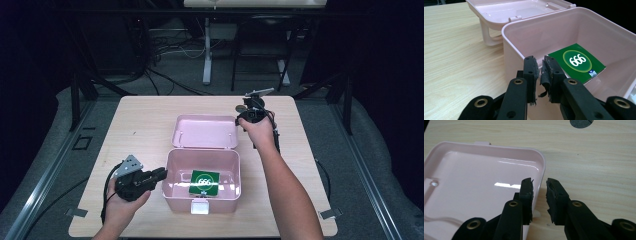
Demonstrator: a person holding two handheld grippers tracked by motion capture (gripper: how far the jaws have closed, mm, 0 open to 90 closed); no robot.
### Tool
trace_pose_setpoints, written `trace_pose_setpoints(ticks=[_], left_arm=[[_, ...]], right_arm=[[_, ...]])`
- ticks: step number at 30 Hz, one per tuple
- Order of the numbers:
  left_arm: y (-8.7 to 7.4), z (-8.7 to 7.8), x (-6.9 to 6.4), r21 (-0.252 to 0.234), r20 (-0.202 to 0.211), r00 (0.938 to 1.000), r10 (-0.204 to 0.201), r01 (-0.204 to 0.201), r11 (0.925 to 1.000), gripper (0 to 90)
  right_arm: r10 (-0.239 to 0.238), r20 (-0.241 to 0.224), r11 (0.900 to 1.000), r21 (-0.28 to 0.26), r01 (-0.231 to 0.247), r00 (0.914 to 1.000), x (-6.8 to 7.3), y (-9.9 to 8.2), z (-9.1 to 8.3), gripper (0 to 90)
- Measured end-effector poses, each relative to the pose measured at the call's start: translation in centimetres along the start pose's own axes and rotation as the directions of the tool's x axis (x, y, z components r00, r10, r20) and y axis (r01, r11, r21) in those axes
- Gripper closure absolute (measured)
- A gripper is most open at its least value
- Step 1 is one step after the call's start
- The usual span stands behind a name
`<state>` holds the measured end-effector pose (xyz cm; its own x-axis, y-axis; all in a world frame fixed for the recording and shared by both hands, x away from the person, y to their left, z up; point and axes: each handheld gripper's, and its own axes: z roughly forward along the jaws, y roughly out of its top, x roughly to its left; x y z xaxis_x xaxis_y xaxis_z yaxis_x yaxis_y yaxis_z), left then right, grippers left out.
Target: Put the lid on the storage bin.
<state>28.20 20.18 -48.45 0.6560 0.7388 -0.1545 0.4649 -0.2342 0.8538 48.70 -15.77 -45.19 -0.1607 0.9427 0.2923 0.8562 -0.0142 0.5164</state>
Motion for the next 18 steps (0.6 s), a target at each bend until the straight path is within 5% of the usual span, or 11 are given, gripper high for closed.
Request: trace_pose_setpoints(ticks=[18], left_arm=[[-0.1, 0.0, 0.1, -0.002, 0.006, 1.0000, -0.005, 0.005, 1.0000, 80.5]], right_arm=[[0.025, 0.025, 0.9984, 0.051, -0.026, 0.9994, 0.3, -0.3, 3.1, 77.2]])
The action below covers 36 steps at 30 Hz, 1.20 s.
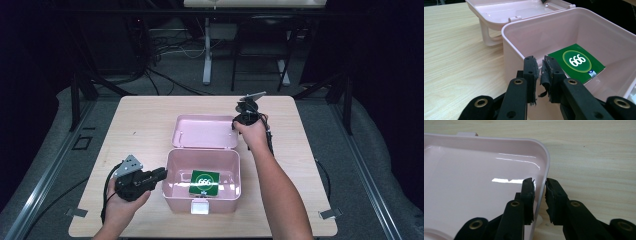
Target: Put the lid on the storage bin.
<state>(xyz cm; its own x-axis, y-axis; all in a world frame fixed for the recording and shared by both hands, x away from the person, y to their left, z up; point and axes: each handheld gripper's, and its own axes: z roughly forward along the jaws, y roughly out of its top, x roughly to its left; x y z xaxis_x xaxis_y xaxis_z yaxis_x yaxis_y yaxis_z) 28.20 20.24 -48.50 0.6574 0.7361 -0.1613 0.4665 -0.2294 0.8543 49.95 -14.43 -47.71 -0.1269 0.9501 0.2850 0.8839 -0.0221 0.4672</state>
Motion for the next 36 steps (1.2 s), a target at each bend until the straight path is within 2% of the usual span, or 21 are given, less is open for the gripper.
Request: trace_pose_setpoints(ticks=[7, 13, 14, 16, 17, 27, 36], left_arm=[[0.0, 0.0, 0.0, -0.001, -0.002, 1.0000, 0.000, 0.000, 1.0000, 80.5], [0.0, 0.0, -0.1, -0.003, -0.006, 1.0000, 0.000, 0.000, 1.0000, 80.5], [0.0, 0.0, 0.0, -0.003, -0.005, 1.0000, 0.001, -0.001, 1.0000, 80.5], [0.0, 0.0, 0.0, -0.003, -0.005, 1.0000, 0.000, 0.000, 1.0000, 80.5], [0.0, 0.0, 0.0, -0.003, -0.004, 1.0000, -0.002, 0.002, 1.0000, 80.5], [0.0, 0.0, -0.1, 0.000, -0.004, 1.0000, -0.003, 0.003, 1.0000, 80.5], [0.0, 0.1, -0.1, -0.002, -0.005, 1.0000, -0.005, 0.005, 1.0000, 80.5]], right_arm=[[0.012, 0.006, 0.9999, -0.006, -0.012, 0.9999, 0.0, 0.0, 0.0, 81.0], [-0.003, 0.022, 0.9997, -0.025, 0.003, 0.9998, 0.3, 0.0, -0.5, 82.5], [-0.020, 0.031, 0.9987, -0.047, 0.021, 0.9993, 0.5, 0.0, -0.8, 83.1], [-0.022, 0.034, 0.9983, -0.053, 0.023, 0.9992, 0.7, 0.0, -0.9, 83.3], [-0.029, 0.038, 0.9965, -0.077, 0.032, 0.9989, 0.9, 0.0, -1.4, 83.9], [-0.029, -0.008, 0.9880, -0.152, 0.027, 0.9996, 0.9, 0.1, -3.6, 85.7], [-0.039, -0.017, 0.9802, -0.195, 0.035, 0.9991, 1.4, -0.2, -5.3, 86.3]])
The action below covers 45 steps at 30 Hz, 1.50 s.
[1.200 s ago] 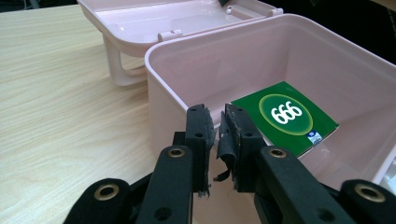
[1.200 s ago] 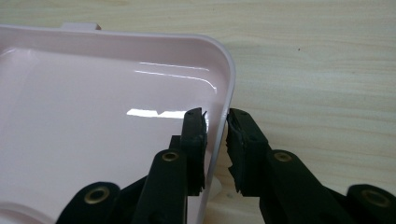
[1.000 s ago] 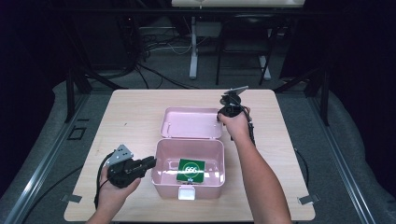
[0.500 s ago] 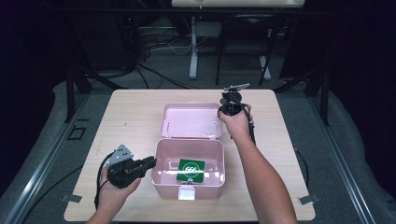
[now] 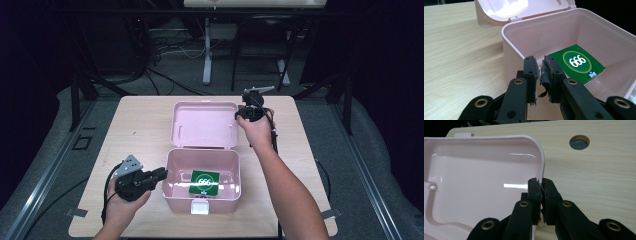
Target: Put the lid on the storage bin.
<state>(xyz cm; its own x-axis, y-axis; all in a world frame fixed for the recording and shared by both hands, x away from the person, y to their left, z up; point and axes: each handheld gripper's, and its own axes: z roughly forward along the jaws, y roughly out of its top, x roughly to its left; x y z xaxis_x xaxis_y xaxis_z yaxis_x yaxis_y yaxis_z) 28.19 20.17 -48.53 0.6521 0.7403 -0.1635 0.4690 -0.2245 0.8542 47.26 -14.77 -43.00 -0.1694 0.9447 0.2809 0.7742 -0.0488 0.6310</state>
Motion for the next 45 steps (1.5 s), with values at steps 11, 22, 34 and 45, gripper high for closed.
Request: trace_pose_setpoints(ticks=[11, 22, 34, 45], left_arm=[[0.0, 0.0, 0.0, -0.005, -0.003, 1.0000, -0.001, 0.001, 1.0000, 80.5], [0.0, 0.0, -0.1, -0.003, -0.006, 1.0000, -0.001, 0.001, 1.0000, 80.5], [0.0, 0.1, -0.1, -0.005, -0.008, 1.0000, -0.004, 0.004, 1.0000, 80.5], [0.0, 0.1, -0.1, -0.007, -0.008, 0.9999, -0.008, 0.008, 0.9999, 80.5]], right_arm=[[-0.019, -0.003, 0.9989, -0.042, 0.019, 0.9998, 0.5, -0.2, -1.5, 86.9], [-0.062, -0.023, 0.9927, -0.105, 0.060, 0.9978, 1.1, -0.7, -3.9, 87.1], [-0.121, -0.052, 0.9774, -0.180, 0.110, 0.9912, 1.3, -1.7, -6.1, 87.2], [-0.166, -0.052, 0.9627, -0.225, 0.151, 0.9847, 1.8, -2.9, -7.7, 87.2]])
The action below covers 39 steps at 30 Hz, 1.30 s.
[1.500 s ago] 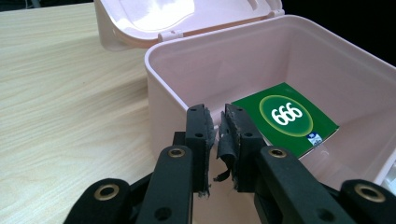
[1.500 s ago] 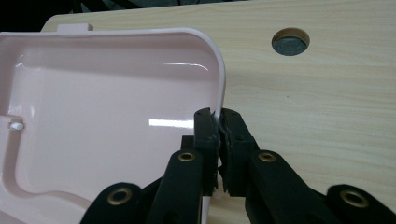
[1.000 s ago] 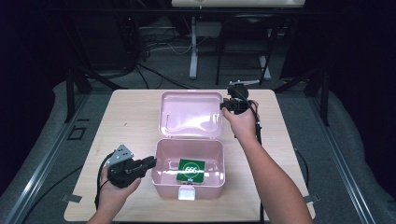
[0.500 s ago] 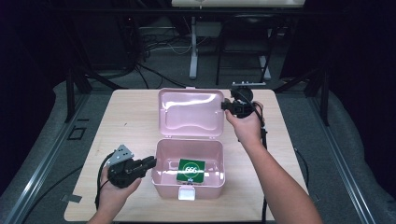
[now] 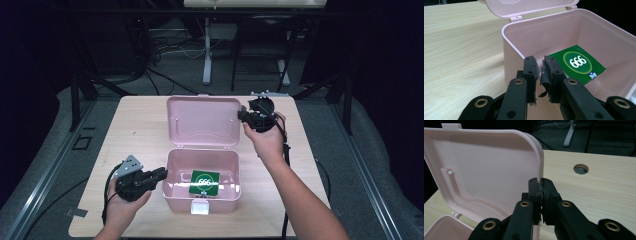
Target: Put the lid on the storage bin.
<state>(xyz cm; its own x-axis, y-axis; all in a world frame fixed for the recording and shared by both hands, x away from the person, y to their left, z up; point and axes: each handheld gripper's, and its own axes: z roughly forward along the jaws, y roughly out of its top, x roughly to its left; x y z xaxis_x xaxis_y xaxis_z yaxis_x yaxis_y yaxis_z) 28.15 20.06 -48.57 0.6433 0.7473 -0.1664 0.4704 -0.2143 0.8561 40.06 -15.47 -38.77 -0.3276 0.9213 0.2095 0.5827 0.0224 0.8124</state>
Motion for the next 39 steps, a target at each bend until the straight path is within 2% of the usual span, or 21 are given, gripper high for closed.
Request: trace_pose_setpoints(ticks=[3, 10, 21, 23, 27, 29, 32, 35, 38, 39], left_arm=[[0.0, 0.0, 0.0, -0.001, 0.000, 1.0000, -0.001, 0.001, 1.0000, 80.5], [0.0, 0.0, 0.0, -0.001, 0.000, 1.0000, -0.003, 0.003, 1.0000, 80.5], [0.0, 0.0, 0.0, -0.002, -0.001, 1.0000, -0.004, 0.004, 1.0000, 80.5], [0.0, 0.0, 0.0, -0.002, -0.001, 1.0000, -0.004, 0.004, 1.0000, 80.5], [-0.1, 0.0, 0.0, 0.000, -0.003, 1.0000, -0.004, 0.004, 1.0000, 80.5], [-0.1, 0.0, 0.0, 0.000, -0.002, 1.0000, -0.002, 0.002, 1.0000, 80.5], [-0.1, 0.0, 0.0, 0.000, -0.004, 1.0000, -0.003, 0.003, 1.0000, 80.5], [-0.1, 0.0, 0.0, -0.001, -0.003, 1.0000, -0.002, 0.002, 1.0000, 80.5], [-0.1, 0.0, 0.0, -0.001, -0.003, 1.0000, -0.003, 0.003, 1.0000, 80.5], [-0.1, 0.0, 0.0, -0.002, -0.003, 1.0000, -0.003, 0.003, 1.0000, 80.5]], right_arm=[[-0.029, 0.004, 0.9995, -0.016, 0.029, 0.9996, 0.3, -0.3, -0.5, 87.2], [-0.037, -0.008, 0.9981, -0.049, 0.037, 0.9993, 0.6, -1.0, -1.4, 87.2], [-0.085, 0.000, 0.9894, -0.118, 0.085, 0.9964, 1.3, -2.6, -3.0, 87.1], [-0.114, 0.018, 0.9837, -0.138, 0.115, 0.9934, 1.8, -3.1, -3.5, 87.2], [-0.133, 0.032, 0.9770, -0.164, 0.136, 0.9907, 2.2, -3.8, -4.0, 87.0], [-0.131, 0.025, 0.9733, -0.187, 0.133, 0.9911, 2.2, -4.5, -4.3, 86.7], [-0.140, 0.024, 0.9710, -0.192, 0.142, 0.9899, 2.3, -4.8, -4.6, 86.6], [-0.167, 0.044, 0.9632, -0.206, 0.172, 0.9850, 2.8, -5.5, -5.2, 86.6], [-0.153, 0.028, 0.9649, -0.212, 0.155, 0.9879, 2.7, -5.9, -5.5, 85.9], [-0.134, 0.008, 0.9661, -0.222, 0.132, 0.9910, 2.6, -6.3, -5.7, 85.4]])
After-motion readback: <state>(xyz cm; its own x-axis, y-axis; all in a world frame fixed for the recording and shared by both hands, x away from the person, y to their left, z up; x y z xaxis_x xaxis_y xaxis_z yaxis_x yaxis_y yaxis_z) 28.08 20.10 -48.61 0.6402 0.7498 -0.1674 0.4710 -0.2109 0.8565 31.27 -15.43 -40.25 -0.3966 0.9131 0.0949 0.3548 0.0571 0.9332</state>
